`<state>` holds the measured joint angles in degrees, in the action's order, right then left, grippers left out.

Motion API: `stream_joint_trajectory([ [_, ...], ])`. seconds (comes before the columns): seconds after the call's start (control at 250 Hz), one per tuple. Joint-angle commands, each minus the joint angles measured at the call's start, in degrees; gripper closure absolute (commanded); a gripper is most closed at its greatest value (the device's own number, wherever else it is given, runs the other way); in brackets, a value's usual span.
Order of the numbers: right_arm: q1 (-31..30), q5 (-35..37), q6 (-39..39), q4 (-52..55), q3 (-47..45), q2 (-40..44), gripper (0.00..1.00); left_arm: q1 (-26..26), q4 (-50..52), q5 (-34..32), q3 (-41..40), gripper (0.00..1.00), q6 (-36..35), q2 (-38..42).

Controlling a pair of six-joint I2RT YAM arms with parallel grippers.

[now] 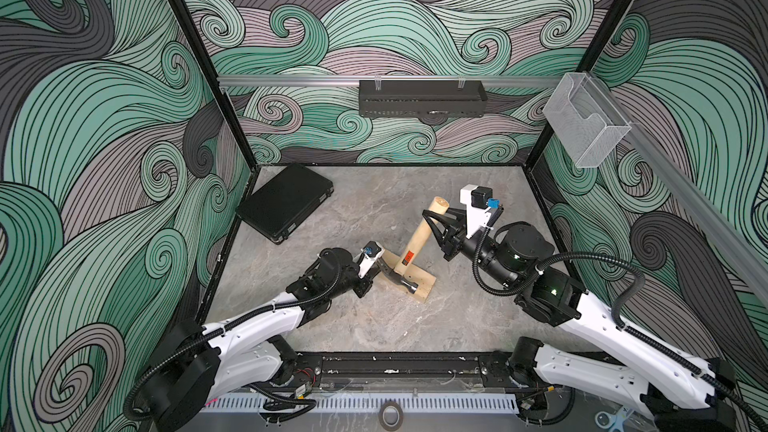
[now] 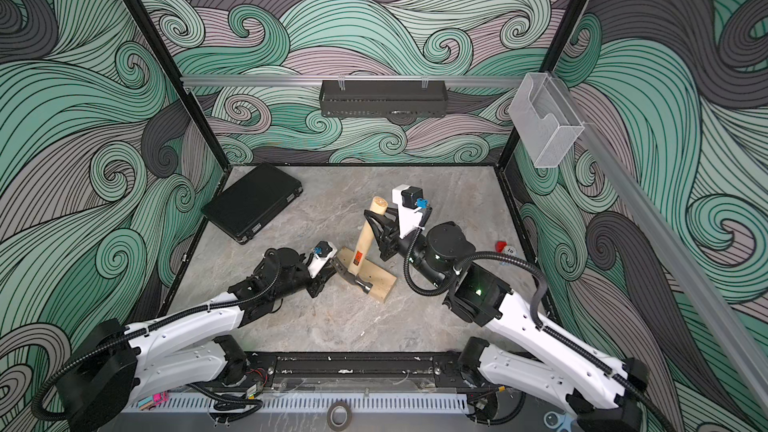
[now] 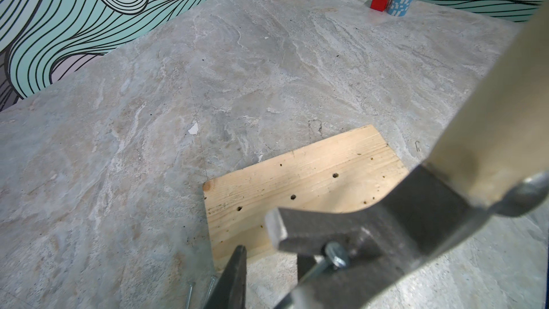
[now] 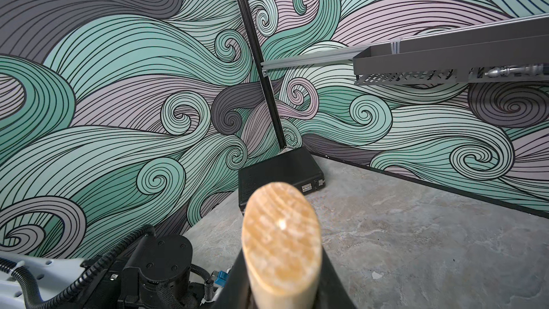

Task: Use a claw hammer to pull out a nail
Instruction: Pick up the nail with the hammer.

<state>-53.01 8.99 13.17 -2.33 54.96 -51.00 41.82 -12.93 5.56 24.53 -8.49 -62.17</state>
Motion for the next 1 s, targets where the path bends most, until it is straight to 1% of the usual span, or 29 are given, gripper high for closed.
stream_joint_trajectory([
  [0.0,0.4,1.2,2.8,-8.8,2.8,2.4,1.0,0.2,-1.5,-0.5,0.0,0.76,-1.1,-0.4],
  [0.096,0.4,1.5,2.8,-8.5,2.5,2.5,1.0,0.3,-1.1,-0.4,0.4,0.82,-1.4,-0.3],
  [0.304,0.4,1.3,2.9,-7.7,2.3,2.6,1.0,0.4,-0.2,0.1,0.9,0.91,-1.9,-0.3],
  [0.427,0.5,0.4,2.8,-6.6,2.7,2.3,1.0,0.4,0.3,-0.2,1.0,0.92,-2.2,-0.1],
  [0.495,0.4,-0.2,2.8,-5.3,3.1,1.9,1.0,0.4,1.0,-1.5,1.2,0.92,-2.6,0.0],
  [0.531,0.4,-0.6,2.7,-4.5,3.7,1.5,1.0,0.4,1.2,-2.2,1.3,0.94,-2.8,0.2],
  [0.635,0.4,-1.7,2.6,-2.2,4.9,0.6,1.0,0.4,1.7,-2.8,1.4,0.94,-3.3,0.7],
  [0.815,0.4,-2.1,2.2,-1.3,5.4,-0.1,1.0,0.4,5.1,-4.8,3.8,0.95,-2.8,0.7],
  [0.895,0.5,-1.7,2.0,-0.8,5.5,-0.1,1.0,0.4,6.8,-6.5,5.1,0.96,-2.0,0.5],
  [0.995,0.5,-0.7,1.4,0.2,5.5,0.3,1.0,0.2,10.1,-10.7,7.5,0.98,0.6,-0.7],
])
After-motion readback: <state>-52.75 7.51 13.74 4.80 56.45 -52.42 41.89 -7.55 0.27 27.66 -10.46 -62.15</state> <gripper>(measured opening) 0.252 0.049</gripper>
